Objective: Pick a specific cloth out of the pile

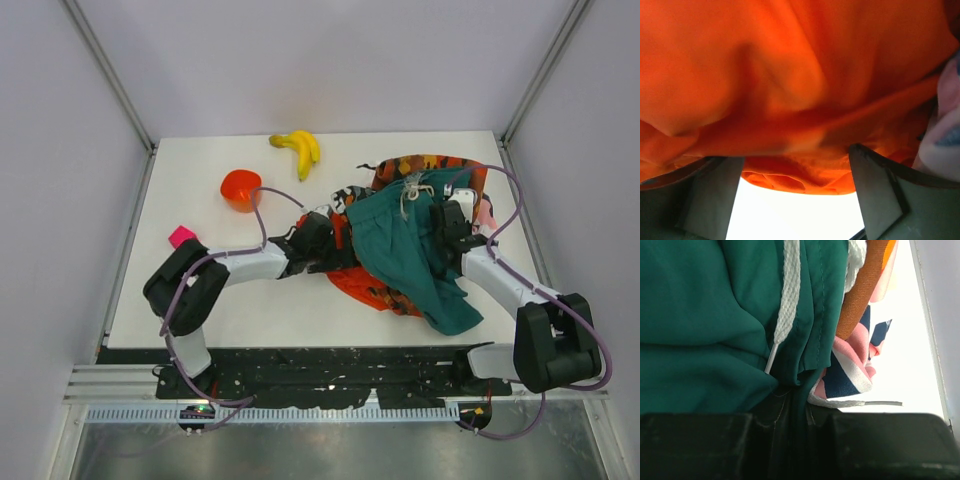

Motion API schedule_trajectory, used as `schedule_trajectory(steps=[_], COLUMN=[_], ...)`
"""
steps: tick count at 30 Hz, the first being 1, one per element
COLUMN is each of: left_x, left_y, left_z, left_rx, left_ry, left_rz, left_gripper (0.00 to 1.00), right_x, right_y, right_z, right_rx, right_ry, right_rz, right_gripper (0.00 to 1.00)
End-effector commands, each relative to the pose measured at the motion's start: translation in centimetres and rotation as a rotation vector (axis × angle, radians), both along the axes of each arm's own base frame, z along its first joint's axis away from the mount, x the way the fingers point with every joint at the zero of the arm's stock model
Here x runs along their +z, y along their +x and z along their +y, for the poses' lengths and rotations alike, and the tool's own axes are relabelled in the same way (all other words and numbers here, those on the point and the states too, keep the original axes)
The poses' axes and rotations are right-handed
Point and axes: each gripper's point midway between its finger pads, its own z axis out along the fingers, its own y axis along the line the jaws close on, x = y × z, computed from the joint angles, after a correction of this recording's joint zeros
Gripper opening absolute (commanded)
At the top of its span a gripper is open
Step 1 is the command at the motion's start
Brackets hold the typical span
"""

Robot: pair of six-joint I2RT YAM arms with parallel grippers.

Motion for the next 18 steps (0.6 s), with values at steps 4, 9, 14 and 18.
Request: schedule_trajectory(steps=[4,9,14,18], left_x=[1.4,4.9,16.3,26.9], left_y=[1.0,2.6,2.7,1.0], left_z=[-2.9,3.3,11.3,17.9], left_rx=[-0.083,0.046,0.221,0.378], left_ry=[-0.071,0.139,0.193,0.214], left_rz=[-0.007,-0.146,-0.450,-0.675], left_gripper=[0.31,0.00,0.00,0.00], right_x=[-0.6,-0.6,-0.4,-0.7], right_y=[-0.1,-0.6,-0.9,-0.9], right_z=[0.7,-0.8,-2.0,-2.2], right_rx=[0.025,-0.037,-0.084,-0.095], right_ry=[0.035,0.002,-0.036,-0.042], right_rz=[0.017,0.032,0.040,0.059], right_gripper=[0.19,0.19,0.19,0.19])
